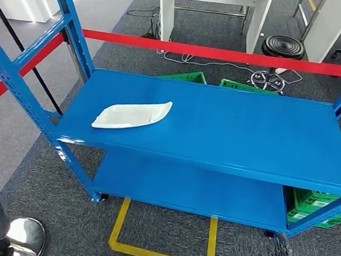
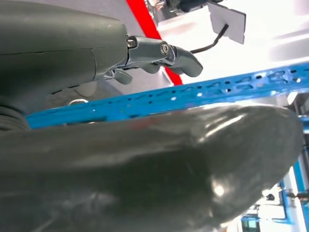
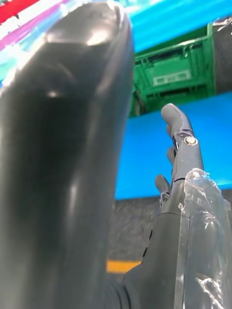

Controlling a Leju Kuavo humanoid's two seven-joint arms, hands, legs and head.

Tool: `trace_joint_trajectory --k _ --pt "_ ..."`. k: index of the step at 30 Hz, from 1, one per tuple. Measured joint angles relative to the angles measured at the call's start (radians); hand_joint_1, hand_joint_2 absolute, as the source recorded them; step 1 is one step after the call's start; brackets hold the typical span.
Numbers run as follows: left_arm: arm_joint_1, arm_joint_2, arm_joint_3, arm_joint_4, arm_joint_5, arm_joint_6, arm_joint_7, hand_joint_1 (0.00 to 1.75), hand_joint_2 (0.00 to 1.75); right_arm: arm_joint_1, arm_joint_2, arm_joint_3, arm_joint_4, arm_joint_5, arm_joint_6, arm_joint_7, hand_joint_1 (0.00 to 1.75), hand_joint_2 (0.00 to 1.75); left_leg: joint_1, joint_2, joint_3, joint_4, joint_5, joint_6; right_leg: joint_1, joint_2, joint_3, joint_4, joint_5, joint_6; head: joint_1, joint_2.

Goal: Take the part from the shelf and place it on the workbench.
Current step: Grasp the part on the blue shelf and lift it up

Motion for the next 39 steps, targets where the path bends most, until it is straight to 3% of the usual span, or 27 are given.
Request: trace_joint_trajectory --k 1,2,4,6,7,8,10,11,12,13,14,15,16,17,19,21,23,25,26,27,29,31,32,33,36,37,39 --pt "0.006 0.0 0.0 -0.008 0.0 0.003 0.0 0.0 0.0 0.005 0.011 -0.027 -0.005 0.024 0.006 0.017 0.0 0.0 -0.001 0.004 0.003 -0.033 0.063 0.004 0.002 0.0 0.031 -0.011 -0.015 0.007 -0.001 0.0" --pt "0.01 -0.001 0.0 -0.017 0.0 0.005 0.0 0.0 0.0 0.008 0.025 -0.06 -0.009 0.056 0.018 0.037 0.0 0.0 -0.001 0.005 0.01 -0.047 0.076 0.01 0.005 0.0 0.053 -0.015 -0.017 0.016 -0.001 0.0" --pt "0.014 -0.003 0.001 -0.039 -0.001 0.005 -0.003 0.0 0.0 0.005 0.063 -0.149 -0.014 0.141 0.063 0.088 0.0 0.0 0.002 -0.003 0.045 -0.043 0.046 0.027 0.005 -0.002 0.051 0.043 0.019 0.031 0.003 0.0" --pt "0.017 -0.006 0.002 -0.054 -0.004 0.001 -0.007 0.0 0.0 -0.007 0.108 -0.251 0.0 0.244 0.133 0.131 0.0 0.0 0.003 -0.007 0.092 -0.052 0.018 0.042 0.006 -0.003 -0.049 0.203 0.057 0.035 0.007 0.0" --pt "0.019 -0.008 0.003 -0.058 -0.006 -0.002 -0.008 0.0 0.0 -0.011 0.133 -0.307 0.016 0.301 0.171 0.146 0.0 0.0 0.003 -0.009 0.116 -0.057 -0.001 0.047 0.007 -0.004 -0.113 0.278 0.047 0.034 0.009 0.0" --pt "0.021 -0.01 0.003 -0.061 -0.011 -0.006 -0.007 0.0 0.0 -0.015 0.159 -0.365 0.036 0.365 0.209 0.158 0.0 0.0 0.002 -0.012 0.143 -0.062 -0.022 0.051 0.01 -0.005 -0.177 0.328 0.013 0.031 0.009 0.0" --pt "0.028 -0.011 -0.001 -0.066 -0.033 -0.012 0.007 0.0 0.0 -0.023 0.208 -0.479 0.086 0.506 0.27 0.168 0.0 0.0 -0.001 -0.021 0.205 -0.073 -0.065 0.055 0.015 -0.004 -0.283 0.354 -0.085 0.026 0.012 0.0" --pt "0.033 -0.007 -0.007 -0.068 -0.049 -0.014 0.019 0.0 0.44 -0.029 0.229 -0.53 0.114 0.578 0.293 0.167 0.0 0.0 -0.003 -0.025 0.241 -0.079 -0.087 0.056 0.018 -0.004 -0.326 0.336 -0.114 0.023 0.014 0.0" --pt "0.039 0.001 -0.017 -0.069 -0.068 -0.014 0.032 0.0 0.87 -0.036 0.247 -0.574 0.142 0.652 0.31 0.163 0.0 0.0 -0.005 -0.026 0.276 -0.083 -0.109 0.056 0.021 -0.004 -0.361 0.303 -0.106 0.019 0.016 0.0" --pt "0.045 0.014 -0.033 -0.07 -0.092 -0.01 0.046 0.0 1.31 -0.044 0.262 -0.614 0.172 0.728 0.324 0.157 0.0 0.0 -0.008 -0.027 0.307 -0.086 -0.133 0.055 0.025 -0.004 -0.391 0.256 -0.041 0.011 0.018 0.0" --pt "0.051 0.032 -0.054 -0.069 -0.122 -0.002 0.061 0.0 1.75 -0.052 0.275 -0.65 0.204 0.799 0.332 0.15 0.0 0.0 -0.011 -0.028 0.335 -0.082 -0.161 0.054 0.03 -0.004 -0.419 0.197 0.073 0.002 0.02 0.0" --pt "0.057 0.056 -0.08 -0.07 -0.16 0.012 0.076 0.0 1.75 -0.058 0.286 -0.682 0.234 0.865 0.338 0.146 0.0 0.0 -0.016 -0.031 0.356 -0.077 -0.188 0.052 0.034 -0.003 -0.434 0.156 0.185 -0.009 0.02 0.0" --pt "0.062 0.086 -0.112 -0.073 -0.204 0.032 0.092 0.0 1.75 -0.063 0.296 -0.712 0.261 0.927 0.342 0.144 0.0 0.0 -0.018 -0.033 0.375 -0.075 -0.216 0.049 0.038 -0.002 -0.441 0.133 0.273 -0.017 0.018 0.0" --pt "0.067 0.117 -0.147 -0.079 -0.248 0.058 0.109 0.0 1.75 -0.069 0.306 -0.735 0.281 0.979 0.345 0.145 0.0 0.0 -0.02 -0.036 0.39 -0.065 -0.232 0.045 0.041 -0.001 -0.442 0.128 0.313 -0.022 0.016 0.0" --pt "0.07 0.185 -0.225 -0.093 -0.33 0.124 0.152 0.0 1.75 -0.087 0.323 -0.765 0.308 1.067 0.353 0.156 0.0 0.0 -0.019 -0.035 0.382 -0.015 -0.222 0.036 0.04 0.0 -0.424 0.142 0.296 -0.032 0.015 0.0" --pt "0.064 0.26 -0.304 -0.102 -0.383 0.193 0.203 0.0 1.75 -0.105 0.334 -0.781 0.329 1.134 0.359 0.171 0.0 0.0 -0.017 -0.027 0.324 0.087 -0.203 0.022 0.036 0.001 -0.405 0.134 0.278 -0.045 0.011 0.0" --pt "0.057 0.331 -0.377 -0.103 -0.409 0.238 0.243 0.0 1.75 -0.111 0.341 -0.794 0.348 1.176 0.363 0.189 0.0 0.0 -0.011 -0.021 0.253 0.174 -0.26 0.009 0.032 0.001 -0.385 0.129 0.259 -0.051 0.006 0.0" --pt "0.05 0.394 -0.441 -0.103 -0.424 0.251 0.262 0.0 1.75 -0.113 0.347 -0.803 0.365 1.196 0.367 0.202 0.0 0.0 -0.004 -0.02 0.197 0.209 -0.329 0.0 0.029 0.002 -0.364 0.128 0.239 -0.049 0.006 0.0" --pt "0.046 0.426 -0.471 -0.103 -0.43 0.251 0.267 0.0 1.75 -0.115 0.348 -0.807 0.374 1.205 0.368 0.204 0.0 0.0 -0.001 -0.019 0.179 0.2 -0.328 -0.004 0.026 0.003 -0.353 0.128 0.229 -0.047 0.006 0.0" --pt "0.042 0.455 -0.499 -0.103 -0.433 0.252 0.269 0.0 1.75 -0.118 0.35 -0.811 0.382 1.215 0.368 0.203 0.0 0.0 0.003 -0.019 0.173 0.169 -0.293 -0.007 0.023 0.004 -0.342 0.128 0.221 -0.044 0.006 0.0" --pt "0.036 0.508 -0.548 -0.103 -0.434 0.253 0.266 0.0 1.75 -0.126 0.352 -0.82 0.397 1.237 0.369 0.194 0.0 0.0 0.009 -0.019 0.18 0.067 -0.173 -0.017 0.016 0.007 -0.319 0.129 0.206 -0.033 0.005 0.0" --pt "0.03 0.547 -0.587 -0.104 -0.427 0.254 0.26 0.0 1.75 -0.133 0.353 -0.833 0.408 1.252 0.369 0.184 0.0 0.0 0.01 -0.016 0.189 -0.007 -0.117 -0.014 0.016 0.011 -0.308 0.131 0.196 -0.018 0.0 0.0" --pt "0.028 0.563 -0.603 -0.104 -0.425 0.252 0.259 0.0 1.75 -0.135 0.353 -0.837 0.411 1.258 0.37 0.182 0.0 0.0 0.01 -0.015 0.189 -0.019 -0.114 -0.009 0.018 0.012 -0.308 0.131 0.192 -0.014 -0.002 0.0" --pt "0.026 0.578 -0.617 -0.105 -0.423 0.25 0.259 0.0 1.75 -0.136 0.353 -0.841 0.413 1.265 0.371 0.18 0.0 0.0 0.01 -0.015 0.189 -0.024 -0.115 -0.003 0.02 0.011 -0.31 0.131 0.187 -0.018 -0.002 0.0" --pt "0.023 0.619 -0.655 -0.107 -0.416 0.232 0.254 0.0 1.75 -0.14 0.353 -0.851 0.421 1.291 0.37 0.171 0.0 0.0 0.01 -0.017 0.194 -0.025 -0.105 0.001 0.025 0.009 -0.308 0.127 0.178 -0.062 0.004 0.0" --pt "0.023 0.637 -0.668 -0.108 -0.41 0.224 0.249 0.0 1.75 -0.143 0.353 -0.854 0.427 1.301 0.367 0.165 0.0 0.0 0.01 -0.017 0.195 -0.025 -0.106 0.004 0.025 0.009 -0.306 0.125 0.18 -0.069 0.004 0.0" --pt "0.023 0.672 -0.693 -0.11 -0.398 0.214 0.24 0.0 1.75 -0.15 0.353 -0.861 0.442 1.318 0.358 0.153 0.0 0.0 0.008 -0.017 0.197 -0.025 -0.107 0.01 0.025 0.009 -0.3 0.117 0.184 -0.059 0.004 0.0"
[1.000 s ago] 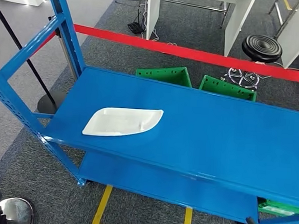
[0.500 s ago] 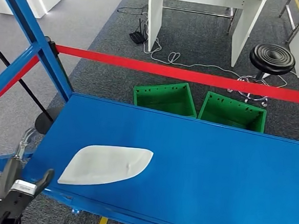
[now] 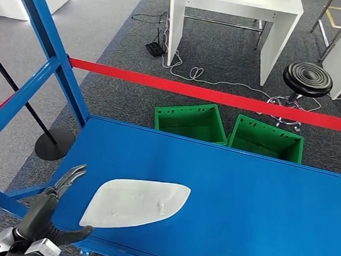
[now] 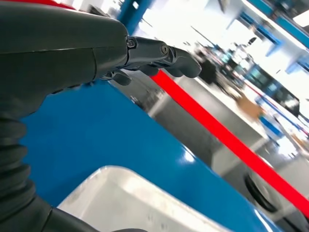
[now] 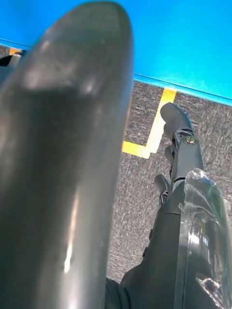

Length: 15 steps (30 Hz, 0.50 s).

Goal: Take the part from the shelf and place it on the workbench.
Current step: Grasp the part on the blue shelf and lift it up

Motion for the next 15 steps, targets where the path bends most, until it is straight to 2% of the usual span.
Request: trace_joint_trajectory --k 3,5,9,15 --pt "0.0 0.045 -0.03 -0.001 0.019 -0.008 -0.012 0.0 1.75 -0.01 0.0 -0.011 0.027 0.016 -0.012 -0.014 0.0 0.0 0.0 0.0 0.0 0.0 0.0 0.005 -0.002 0.0 0.013 -0.011 0.01 0.04 0.0 0.0" --pt "0.0 0.072 -0.048 -0.003 0.045 -0.019 -0.022 0.0 1.75 -0.016 0.0 -0.019 0.045 0.027 -0.016 -0.022 0.0 0.0 0.0 0.0 0.0 0.0 0.0 0.006 -0.003 0.0 0.016 -0.015 0.011 0.053 0.0 0.0" --pt "0.0 0.126 -0.08 -0.011 0.1 -0.048 -0.046 0.0 1.75 -0.029 -0.001 -0.028 0.068 0.05 -0.019 -0.033 0.0 0.0 0.0 0.0 0.0 0.0 -0.002 0.008 -0.003 0.0 0.016 -0.015 0.009 0.06 -0.001 0.0" --pt "0.0 0.17 -0.108 -0.013 0.125 -0.057 -0.055 0.0 1.75 -0.044 -0.009 -0.041 0.104 0.065 -0.029 -0.046 0.0 0.0 0.002 0.0 0.0 -0.002 -0.001 0.007 -0.001 0.0 0.014 -0.014 0.009 0.061 -0.001 0.0"
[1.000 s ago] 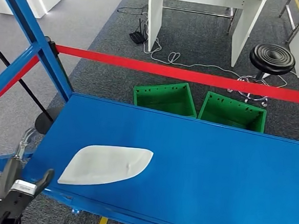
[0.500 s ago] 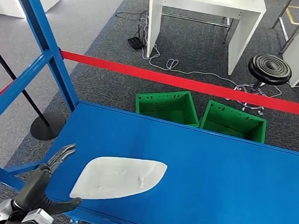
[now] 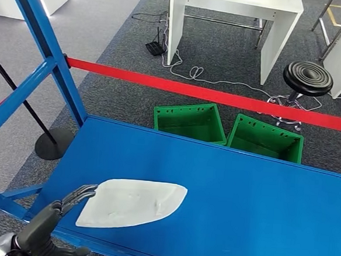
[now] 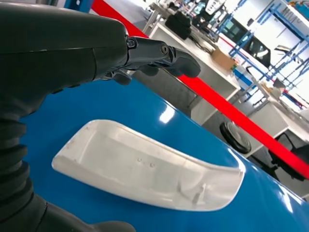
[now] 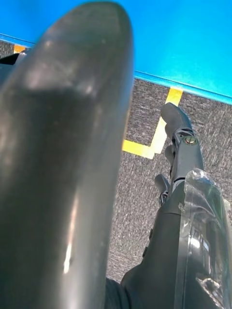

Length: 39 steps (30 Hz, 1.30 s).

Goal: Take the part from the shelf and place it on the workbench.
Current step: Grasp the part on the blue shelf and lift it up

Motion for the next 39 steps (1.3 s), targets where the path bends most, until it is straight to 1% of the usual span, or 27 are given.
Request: trace_joint_trajectory --k 4,10,14,19,22,28,34,39 --pt "0.0 0.028 -0.016 -0.002 0.001 -0.017 0.018 0.0 1.75 -0.005 -0.003 -0.006 0.014 0.013 0.002 -0.004 0.0 0.0 0.001 0.0 0.0 -0.001 0.001 -0.002 0.001 0.0 -0.001 0.001 0.0 0.0 0.0 0.0" --pt "-0.022 0.068 -0.039 0.007 -0.075 -0.04 0.129 0.0 1.75 -0.022 -0.011 -0.009 0.042 0.05 -0.014 -0.015 0.0 0.0 0.001 0.0 0.0 -0.001 0.002 -0.002 0.001 0.0 -0.001 0.002 0.0 0.0 0.0 0.0" --pt "-0.064 0.075 -0.047 0.04 -0.117 -0.086 0.174 0.0 1.75 -0.037 -0.022 -0.01 0.077 0.069 -0.035 -0.023 0.0 0.0 0.001 0.0 0.0 -0.001 0.002 -0.002 0.001 0.0 -0.001 0.002 0.0 -0.001 0.0 0.0" --pt "-0.129 0.072 -0.05 0.106 -0.173 -0.146 0.188 0.0 1.75 -0.054 -0.038 -0.007 0.125 0.081 -0.054 -0.034 0.0 0.0 0.001 0.0 0.0 -0.001 0.002 -0.002 0.001 0.0 -0.001 0.002 0.001 -0.001 0.0 0.0" --pt "-0.172 0.061 -0.055 0.154 -0.21 -0.175 0.177 0.0 1.75 -0.064 -0.049 0.0 0.154 0.086 -0.068 -0.038 0.0 0.0 0.001 0.0 0.0 -0.001 0.002 -0.002 0.001 0.0 -0.001 0.002 0.001 -0.001 0.0 0.0" --pt "-0.238 0.035 -0.062 0.234 -0.253 -0.199 0.11 0.0 1.75 -0.081 -0.077 0.027 0.218 0.084 -0.1 -0.053 0.0 0.0 0.001 0.0 0.0 -0.001 0.002 -0.002 0.001 0.0 -0.001 0.002 0.001 -0.001 0.0 0.0" --pt "-0.279 0.012 -0.076 0.283 -0.282 -0.203 0.036 0.0 1.75 -0.097 -0.11 0.063 0.288 0.066 -0.137 -0.067 0.0 0.0 0.001 0.0 0.0 -0.001 0.002 -0.002 0.001 0.0 -0.001 0.002 0.001 -0.001 0.0 0.0" --pt "-0.293 -0.003 -0.086 0.303 -0.286 -0.202 0.024 0.0 1.75 -0.104 -0.127 0.082 0.324 0.061 -0.142 -0.069 0.0 0.0 0.001 0.0 0.0 -0.001 0.002 -0.002 0.001 0.0 -0.001 0.002 0.0 -0.001 0.0 0.0"
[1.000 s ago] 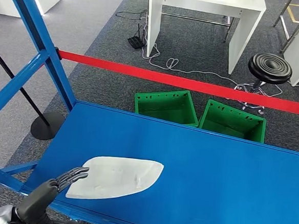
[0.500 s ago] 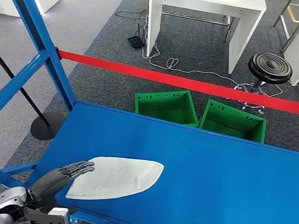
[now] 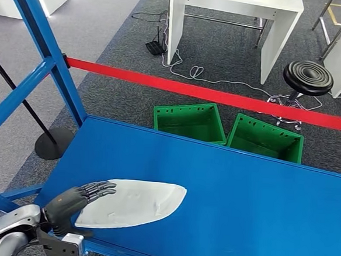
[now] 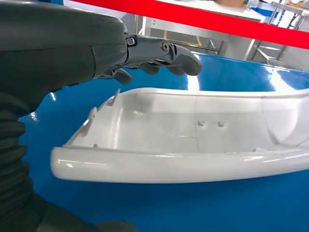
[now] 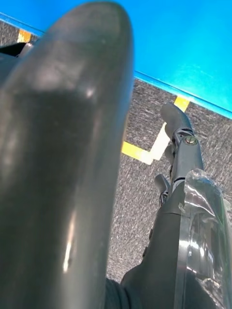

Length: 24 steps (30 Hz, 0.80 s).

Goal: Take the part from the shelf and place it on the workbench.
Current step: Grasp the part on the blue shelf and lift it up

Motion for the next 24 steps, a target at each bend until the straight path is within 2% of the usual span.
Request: trace_joint_trajectory --k 12,13,14,17,18,20,24 --pt "-0.025 -0.041 -0.037 0.018 -0.038 0.04 -0.044 0.0 1.75 -0.016 -0.041 0.073 0.088 -0.056 -0.051 -0.008 0.0 0.0 0.0 0.0 0.0 0.0 0.0 0.0 0.0 0.0 0.0 0.0 0.0 0.0 0.0 0.0" --pt "-0.026 -0.043 -0.04 0.018 -0.039 0.042 -0.045 0.07 1.75 -0.016 -0.042 0.078 0.092 -0.058 -0.052 -0.008 0.0 0.0 0.0 0.0 0.0 0.0 0.0 0.0 0.0 0.0 0.0 0.0 0.0 0.0 0.0 0.0" --pt "-0.026 -0.045 -0.043 0.019 -0.04 0.043 -0.046 0.31 1.75 -0.016 -0.044 0.082 0.096 -0.059 -0.053 -0.008 0.0 0.0 0.0 0.0 0.0 0.0 0.0 0.0 0.0 0.0 0.0 0.0 0.0 0.0 0.0 0.0" --pt "-0.027 -0.05 -0.051 0.02 -0.041 0.046 -0.048 1.41 1.75 -0.017 -0.048 0.094 0.105 -0.062 -0.058 -0.008 0.0 0.0 0.0 0.0 0.0 0.0 0.0 0.0 0.0 0.0 0.0 0.0 0.0 0.0 0.0 0.0" --pt "-0.028 -0.052 -0.053 0.021 -0.041 0.047 -0.049 1.61 1.75 -0.017 -0.049 0.096 0.107 -0.063 -0.06 -0.008 0.0 0.0 0.0 0.0 0.0 0.0 0.0 0.0 0.0 0.0 0.0 0.0 0.0 0.0 0.0 0.0" --pt "-0.028 -0.055 -0.057 0.022 -0.042 0.05 -0.05 1.74 1.75 -0.017 -0.051 0.104 0.111 -0.067 -0.064 -0.008 0.0 0.0 0.0 0.0 0.0 0.0 0.0 0.0 0.0 0.0 0.0 0.0 0.0 0.0 0.0 0.0" --pt "-0.03 -0.061 -0.064 0.023 -0.044 0.052 -0.051 1.75 1.75 -0.018 -0.055 0.118 0.118 -0.074 -0.069 -0.007 0.0 0.0 0.0 0.0 0.0 0.0 0.0 0.0 0.0 0.0 0.0 0.0 0.0 0.0 0.0 0.0"
